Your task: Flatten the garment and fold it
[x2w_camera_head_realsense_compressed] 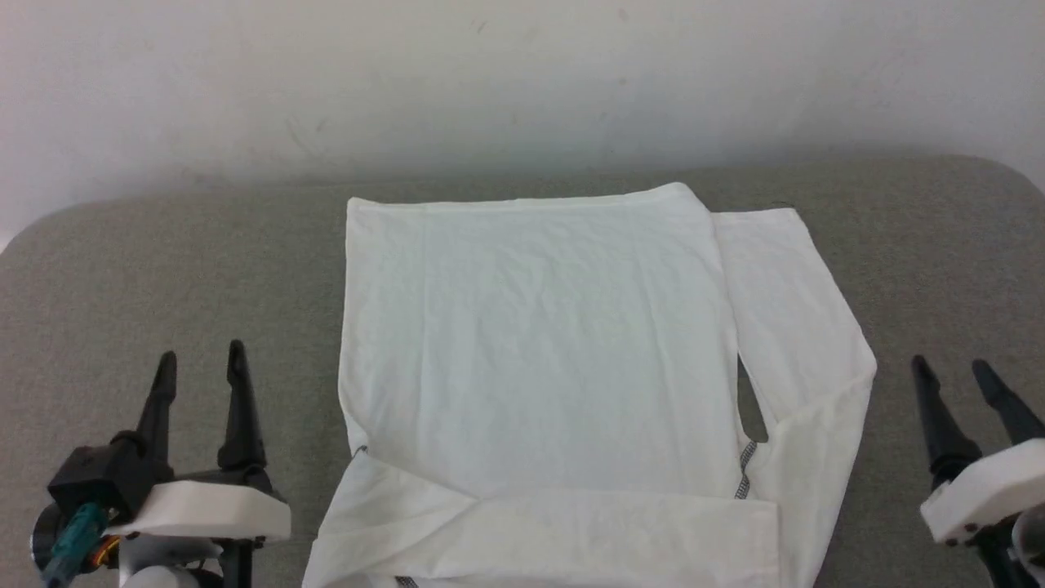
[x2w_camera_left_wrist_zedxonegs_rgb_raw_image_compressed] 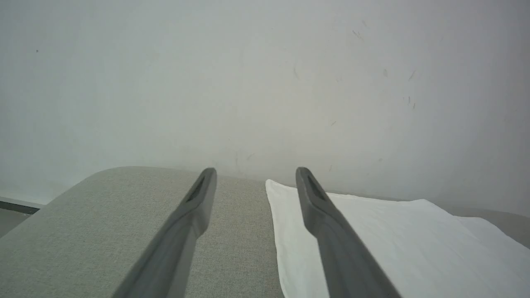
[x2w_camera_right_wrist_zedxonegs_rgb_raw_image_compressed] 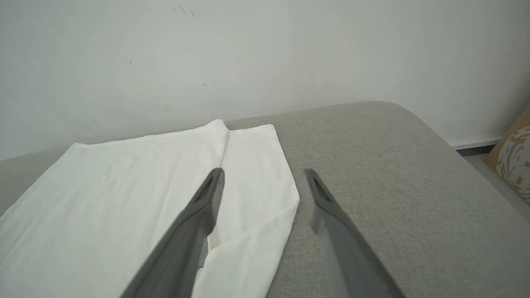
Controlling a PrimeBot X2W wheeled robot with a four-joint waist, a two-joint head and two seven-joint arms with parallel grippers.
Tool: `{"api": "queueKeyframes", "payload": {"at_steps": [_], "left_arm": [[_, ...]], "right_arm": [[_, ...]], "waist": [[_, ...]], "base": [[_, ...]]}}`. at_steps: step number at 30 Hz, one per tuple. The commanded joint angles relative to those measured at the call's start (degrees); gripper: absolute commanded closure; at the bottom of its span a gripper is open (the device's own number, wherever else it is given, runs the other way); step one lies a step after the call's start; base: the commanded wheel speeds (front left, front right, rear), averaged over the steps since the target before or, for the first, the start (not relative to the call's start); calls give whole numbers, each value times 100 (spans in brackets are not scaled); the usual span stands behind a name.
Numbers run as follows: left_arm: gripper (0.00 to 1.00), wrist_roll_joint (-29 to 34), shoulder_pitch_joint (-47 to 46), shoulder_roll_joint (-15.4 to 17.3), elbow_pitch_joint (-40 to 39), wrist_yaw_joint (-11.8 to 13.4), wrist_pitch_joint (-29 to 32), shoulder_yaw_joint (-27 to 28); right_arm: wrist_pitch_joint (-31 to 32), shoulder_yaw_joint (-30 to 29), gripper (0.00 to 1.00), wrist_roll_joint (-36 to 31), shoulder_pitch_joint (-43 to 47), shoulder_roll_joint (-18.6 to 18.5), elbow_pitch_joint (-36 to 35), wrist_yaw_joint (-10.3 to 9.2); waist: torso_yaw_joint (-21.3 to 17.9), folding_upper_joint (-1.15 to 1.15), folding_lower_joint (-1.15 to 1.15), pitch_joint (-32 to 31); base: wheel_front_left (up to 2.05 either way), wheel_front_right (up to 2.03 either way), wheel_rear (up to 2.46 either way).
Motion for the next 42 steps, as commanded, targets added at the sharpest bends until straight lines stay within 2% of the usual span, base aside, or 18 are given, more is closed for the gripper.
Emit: {"api": "queueKeyframes", "payload": {"at_steps": [1,7,10,12,18,25,34,36,37,39,42], "left_arm": [[0,73,97,3,-217,36,-28,144],[0,295,-15,-257,-772,-25,-29,286],[0,448,-213,-480,-1011,-88,-29,269],[0,496,-286,-554,-1083,-116,-29,262],[0,766,-719,-950,-1425,-292,-30,255],[0,1056,-1112,-1255,-1538,-501,-30,164],[0,1264,-1314,-1418,-1447,-652,-30,168],[0,1297,-1314,-1435,-1413,-671,-30,196],[0,1312,-1309,-1443,-1394,-679,-30,214],[0,1338,-1294,-1457,-1361,-693,-30,250],[0,1366,-1247,-1473,-1300,-724,-30,302]], "right_arm": [[50,-115,0,206,-405,-190,380,-5],[416,-203,0,790,-1856,-960,1830,-5],[698,-41,0,1028,-2710,-1359,2524,-5],[809,44,0,1105,-2990,-1487,2726,-5],[1664,555,0,1505,-4491,-2127,3813,-5],[2346,1085,0,1767,-5501,-2465,4592,-5],[2424,1715,0,1873,-6002,-2618,5179,-5],[2711,1882,72,1980,-5999,-2622,5330,-5],[2846,1962,100,2016,-5992,-2638,5382,-5],[2975,2068,100,2092,-5992,-2688,5392,-5],[2657,2120,100,2125,-5973,-2854,5194,-5]], "waist": [[198,0,1,244],[494,0,1,967],[619,0,1,1403],[663,0,1,1556],[897,0,1,2420],[1088,0,1,2995],[1107,0,1,3216],[1075,0,1,3192],[1055,0,1,3164],[1005,0,1,3097],[903,0,1,2927]], "base": [[0,0,0],[0,0,0],[0,0,0],[0,0,0],[0,0,0],[0,0,0],[0,0,0],[0,0,0],[0,0,0],[0,0,0],[0,0,0]]}}
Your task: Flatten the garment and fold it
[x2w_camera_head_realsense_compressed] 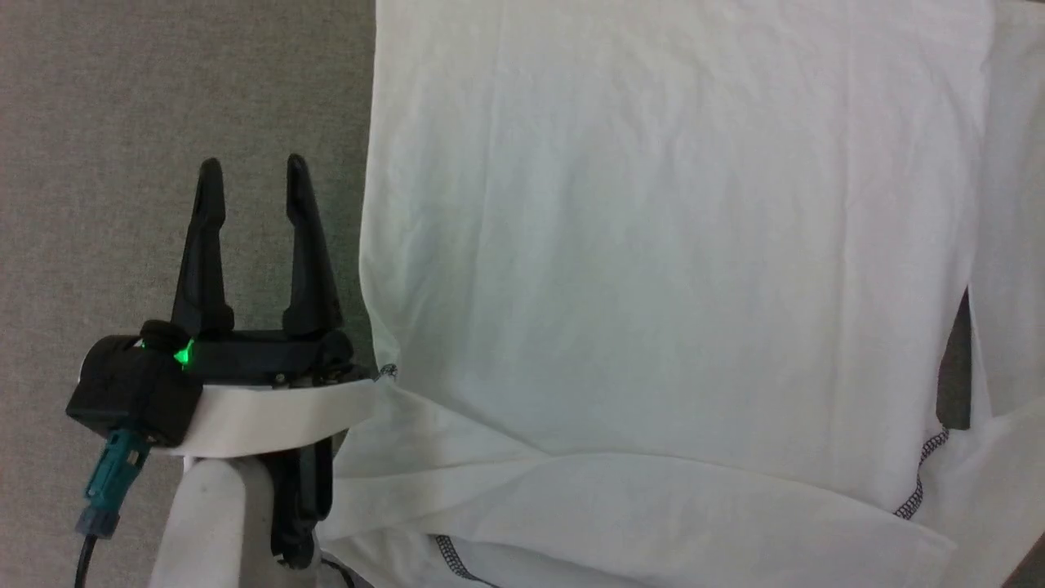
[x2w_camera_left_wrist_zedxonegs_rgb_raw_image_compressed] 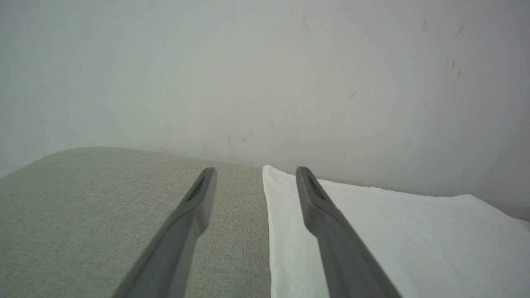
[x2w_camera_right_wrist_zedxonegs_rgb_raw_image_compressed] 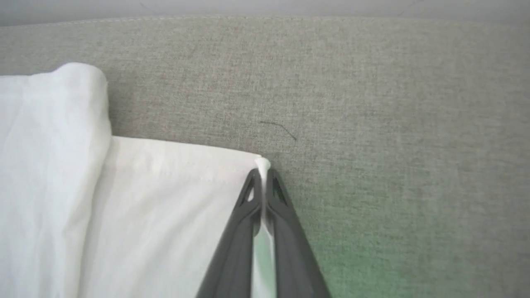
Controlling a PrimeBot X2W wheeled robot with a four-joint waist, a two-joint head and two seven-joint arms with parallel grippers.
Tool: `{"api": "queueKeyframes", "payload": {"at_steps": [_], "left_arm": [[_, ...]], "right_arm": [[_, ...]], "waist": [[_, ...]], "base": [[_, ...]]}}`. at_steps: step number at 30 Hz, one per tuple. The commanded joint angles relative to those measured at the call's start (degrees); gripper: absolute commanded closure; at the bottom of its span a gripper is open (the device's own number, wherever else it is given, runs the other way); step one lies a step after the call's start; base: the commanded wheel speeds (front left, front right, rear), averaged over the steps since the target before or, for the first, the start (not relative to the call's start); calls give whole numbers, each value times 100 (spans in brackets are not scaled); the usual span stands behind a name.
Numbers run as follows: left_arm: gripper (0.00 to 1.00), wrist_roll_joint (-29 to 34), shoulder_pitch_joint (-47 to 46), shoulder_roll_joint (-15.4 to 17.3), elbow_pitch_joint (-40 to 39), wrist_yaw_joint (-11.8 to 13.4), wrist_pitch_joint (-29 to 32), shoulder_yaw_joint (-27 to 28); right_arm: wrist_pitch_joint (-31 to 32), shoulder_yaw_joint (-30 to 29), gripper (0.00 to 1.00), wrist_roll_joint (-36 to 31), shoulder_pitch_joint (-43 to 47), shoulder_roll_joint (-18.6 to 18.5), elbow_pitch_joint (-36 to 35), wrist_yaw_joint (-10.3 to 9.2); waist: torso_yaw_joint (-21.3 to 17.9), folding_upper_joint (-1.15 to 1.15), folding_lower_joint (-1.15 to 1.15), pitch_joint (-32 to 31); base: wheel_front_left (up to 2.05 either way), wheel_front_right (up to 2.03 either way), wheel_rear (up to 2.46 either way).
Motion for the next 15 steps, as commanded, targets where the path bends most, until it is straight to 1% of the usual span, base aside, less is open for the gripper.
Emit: {"api": "queueKeyframes", "payload": {"at_steps": [1,4,7,10,15], "left_arm": [[0,45,-2,-34,51,-41,-27,48],[0,69,95,-35,144,-71,-27,123],[0,83,229,-10,239,-100,-27,200],[0,76,395,29,332,-117,-27,283],[0,40,654,103,435,-121,-26,385]], "right_arm": [[-160,109,100,-3,361,-19,50,-5],[-843,-86,100,-26,513,-281,-154,-5],[-1331,-395,100,17,796,-581,-227,-5],[-1608,-735,100,57,1166,-827,-223,-5],[-1811,-1377,100,140,1931,-1138,-165,-5]], "waist": [[-167,1,0,-232],[-309,1,0,-504],[-463,1,0,-787],[-643,1,0,-1096],[-877,1,0,-1512]], "base": [[0,0,0],[0,0,0],[0,0,0],[0,0,0],[0,0,0]]}}
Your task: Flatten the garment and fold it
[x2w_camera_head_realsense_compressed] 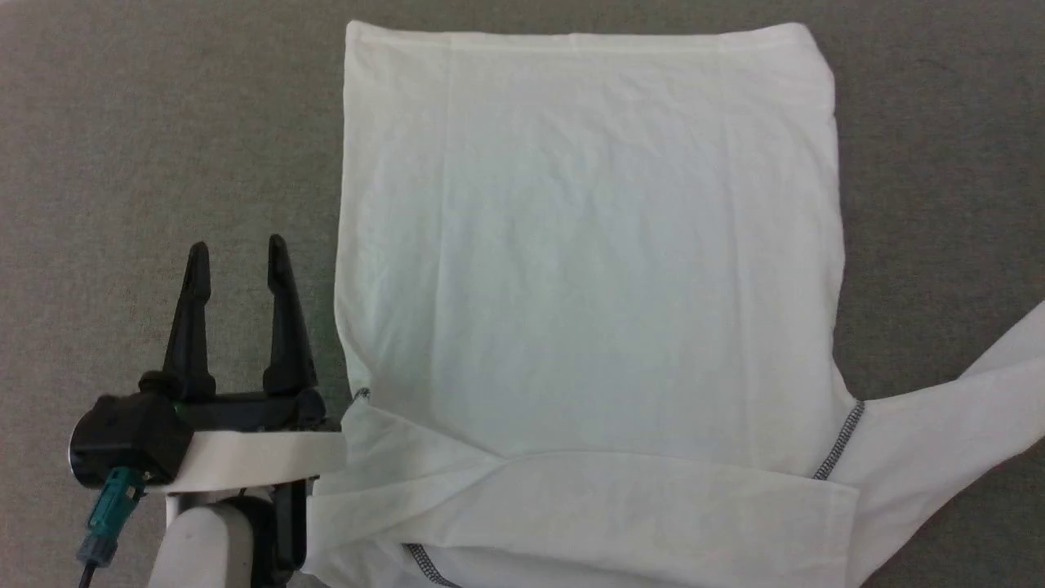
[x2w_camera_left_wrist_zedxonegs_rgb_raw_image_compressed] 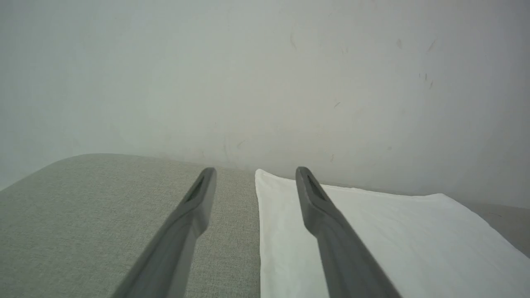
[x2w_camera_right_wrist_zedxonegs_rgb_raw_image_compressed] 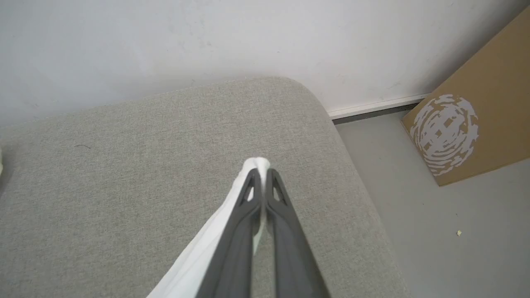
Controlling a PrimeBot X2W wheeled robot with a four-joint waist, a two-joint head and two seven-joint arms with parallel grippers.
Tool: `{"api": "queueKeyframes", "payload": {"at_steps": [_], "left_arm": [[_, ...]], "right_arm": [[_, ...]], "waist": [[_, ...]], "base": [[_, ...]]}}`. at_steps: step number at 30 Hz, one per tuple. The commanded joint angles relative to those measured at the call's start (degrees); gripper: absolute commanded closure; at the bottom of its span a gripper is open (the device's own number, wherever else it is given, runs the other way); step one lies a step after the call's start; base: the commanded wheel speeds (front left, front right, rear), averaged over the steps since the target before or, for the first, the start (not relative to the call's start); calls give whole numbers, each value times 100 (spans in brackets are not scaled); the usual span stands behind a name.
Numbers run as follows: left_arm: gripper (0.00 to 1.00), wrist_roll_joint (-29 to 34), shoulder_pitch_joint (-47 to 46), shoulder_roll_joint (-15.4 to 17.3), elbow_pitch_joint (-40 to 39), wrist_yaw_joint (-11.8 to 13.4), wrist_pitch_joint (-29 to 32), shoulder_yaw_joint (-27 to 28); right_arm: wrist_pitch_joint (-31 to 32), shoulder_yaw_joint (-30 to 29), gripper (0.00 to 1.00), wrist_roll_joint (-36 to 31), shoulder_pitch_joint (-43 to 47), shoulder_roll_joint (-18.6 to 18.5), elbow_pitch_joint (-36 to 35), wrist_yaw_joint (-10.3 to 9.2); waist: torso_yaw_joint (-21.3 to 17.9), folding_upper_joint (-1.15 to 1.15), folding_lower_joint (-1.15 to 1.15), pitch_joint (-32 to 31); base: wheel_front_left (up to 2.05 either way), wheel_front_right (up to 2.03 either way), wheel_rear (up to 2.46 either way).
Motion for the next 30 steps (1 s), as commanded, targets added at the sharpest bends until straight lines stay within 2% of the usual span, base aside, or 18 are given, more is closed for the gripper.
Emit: {"api": "queueKeyframes", "payload": {"at_steps": [1,6,10,13,17,20,23,27,30], "left_arm": [[0,-10,117,55,40,-39,-24,49],[0,-68,341,128,81,-35,39,109],[0,-122,545,178,80,-18,91,170],[0,-166,706,204,123,-18,144,191],[0,-216,900,243,170,-27,223,200],[0,-248,1025,266,180,-27,277,205],[0,-280,1137,285,181,-20,327,215],[0,-321,1239,316,165,-14,398,226],[0,-342,1241,331,138,-20,438,209]], "right_arm": [[-61,-206,100,60,312,-70,40,-11],[-164,-894,100,103,1118,-132,289,-11],[-279,-1279,100,134,1601,-14,244,-11],[-372,-1465,100,149,1875,150,-12,-11],[-499,-1595,100,70,2332,429,-809,-11],[-503,-1600,100,-92,2761,786,-1762,-11],[-458,-1537,100,-376,3155,1306,-2875,-11],[-267,-1089,100,-789,3476,2255,-4284,-11],[-111,-473,100,-984,3578,3000,-4984,-11]], "waist": [[-407,1,1,-541],[-516,1,1,-888],[-569,1,1,-1146],[-569,1,1,-1375],[-511,1,1,-1674],[-468,1,1,-1876],[-445,1,1,-2048],[-423,1,1,-2181],[-389,1,1,-2207]], "base": [[0,0,0],[0,0,0],[0,0,0],[0,0,0],[0,0,0],[0,0,0],[0,0,0],[0,0,0],[0,0,0]]}}
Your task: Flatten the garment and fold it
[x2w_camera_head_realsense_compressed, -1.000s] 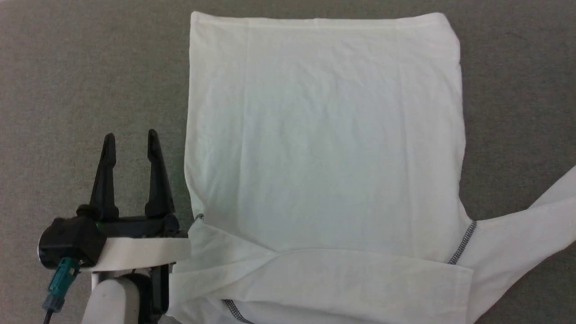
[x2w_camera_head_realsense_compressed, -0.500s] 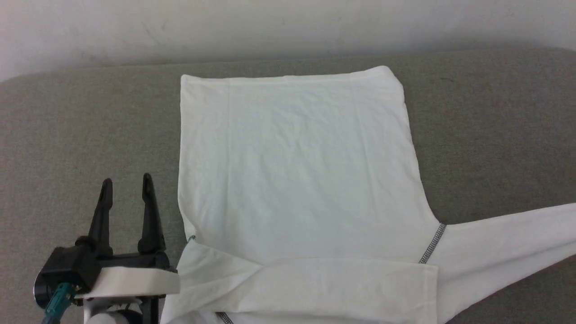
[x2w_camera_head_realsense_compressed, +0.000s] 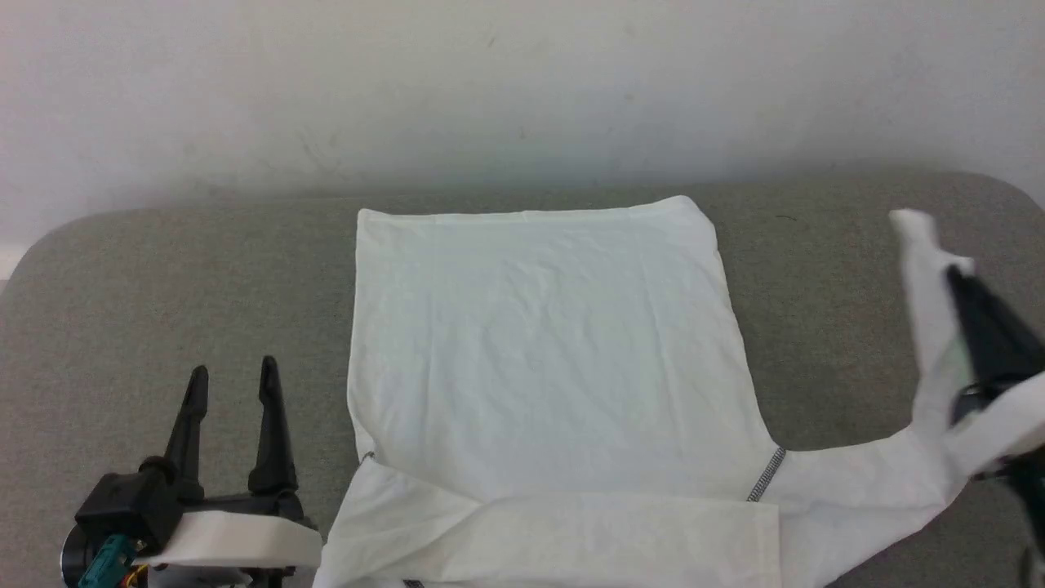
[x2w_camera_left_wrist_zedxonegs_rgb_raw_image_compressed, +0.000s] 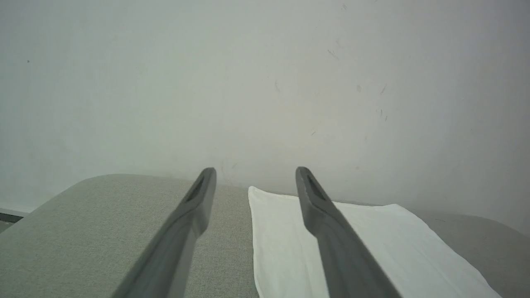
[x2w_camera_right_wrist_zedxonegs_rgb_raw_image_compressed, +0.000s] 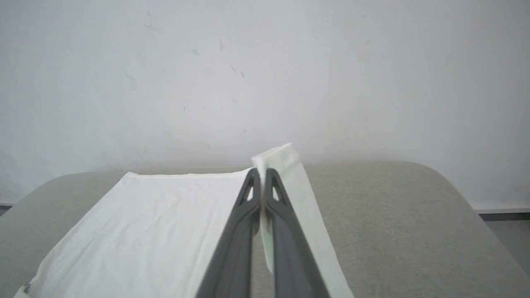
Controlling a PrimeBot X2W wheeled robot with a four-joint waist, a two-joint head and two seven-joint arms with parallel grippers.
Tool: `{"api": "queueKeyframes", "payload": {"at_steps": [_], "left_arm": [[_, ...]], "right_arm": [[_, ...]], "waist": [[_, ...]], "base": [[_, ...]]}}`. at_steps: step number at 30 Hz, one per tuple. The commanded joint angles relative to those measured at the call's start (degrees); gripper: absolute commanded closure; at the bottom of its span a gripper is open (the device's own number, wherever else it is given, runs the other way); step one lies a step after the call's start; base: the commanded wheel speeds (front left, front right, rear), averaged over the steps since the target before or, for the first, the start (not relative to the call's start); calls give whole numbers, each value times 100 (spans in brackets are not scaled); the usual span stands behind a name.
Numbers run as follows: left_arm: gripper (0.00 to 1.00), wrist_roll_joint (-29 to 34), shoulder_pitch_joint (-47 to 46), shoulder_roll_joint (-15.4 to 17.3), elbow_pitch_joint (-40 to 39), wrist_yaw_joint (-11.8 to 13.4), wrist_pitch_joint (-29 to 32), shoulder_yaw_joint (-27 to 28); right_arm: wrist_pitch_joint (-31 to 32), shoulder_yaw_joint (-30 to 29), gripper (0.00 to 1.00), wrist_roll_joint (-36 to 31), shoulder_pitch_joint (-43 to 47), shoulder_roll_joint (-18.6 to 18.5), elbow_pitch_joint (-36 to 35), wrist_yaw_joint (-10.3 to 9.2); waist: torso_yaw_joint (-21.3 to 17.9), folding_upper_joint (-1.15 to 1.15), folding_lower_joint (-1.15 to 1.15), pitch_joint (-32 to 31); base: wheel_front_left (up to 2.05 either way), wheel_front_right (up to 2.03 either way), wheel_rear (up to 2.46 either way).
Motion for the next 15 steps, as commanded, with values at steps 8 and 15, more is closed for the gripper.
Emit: {"api": "queueKeyframes", "payload": {"at_steps": [8,15], "left_arm": [[0,-59,-46,21,-15,-53,69,-109],[0,-62,-211,-3,69,-68,42,-206]], "right_arm": [[250,2004,100,-50,0,1294,-330,-4],[49,3952,100,433,-306,1510,576,-4]], "waist": [[211,0,1,7],[395,0,1,202]], "base": [[0,0,0],[0,0,0]]}}
